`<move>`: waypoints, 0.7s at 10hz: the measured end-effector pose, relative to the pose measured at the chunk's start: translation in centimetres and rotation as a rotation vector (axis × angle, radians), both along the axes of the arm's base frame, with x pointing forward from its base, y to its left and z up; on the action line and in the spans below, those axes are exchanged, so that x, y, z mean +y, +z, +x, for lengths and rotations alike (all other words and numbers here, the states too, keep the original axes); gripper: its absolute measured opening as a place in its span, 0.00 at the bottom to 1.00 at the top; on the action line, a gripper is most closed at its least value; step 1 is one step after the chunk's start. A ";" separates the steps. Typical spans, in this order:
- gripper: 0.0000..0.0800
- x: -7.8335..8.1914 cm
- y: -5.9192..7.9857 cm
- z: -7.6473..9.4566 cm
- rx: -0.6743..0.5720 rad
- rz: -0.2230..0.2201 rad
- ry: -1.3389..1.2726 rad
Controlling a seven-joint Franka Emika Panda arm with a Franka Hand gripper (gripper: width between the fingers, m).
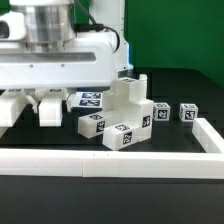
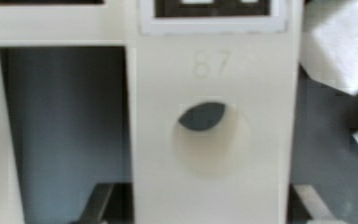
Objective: Assemble chair
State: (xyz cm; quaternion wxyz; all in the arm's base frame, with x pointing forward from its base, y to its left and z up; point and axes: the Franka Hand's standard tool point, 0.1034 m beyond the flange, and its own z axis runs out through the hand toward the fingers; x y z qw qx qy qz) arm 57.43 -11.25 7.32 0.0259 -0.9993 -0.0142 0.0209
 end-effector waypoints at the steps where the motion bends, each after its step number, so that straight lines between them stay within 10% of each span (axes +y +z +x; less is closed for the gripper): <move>1: 0.36 0.2 1.2 -0.3 -0.001 0.011 -0.003; 3: 0.36 0.4 3.6 -0.1 -0.020 0.025 -0.006; 7: 0.36 0.5 3.0 -0.3 0.001 0.022 -0.162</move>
Offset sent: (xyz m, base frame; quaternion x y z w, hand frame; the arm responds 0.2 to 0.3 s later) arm 0.0000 0.0000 0.0000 0.0000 0.0000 0.0650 0.9979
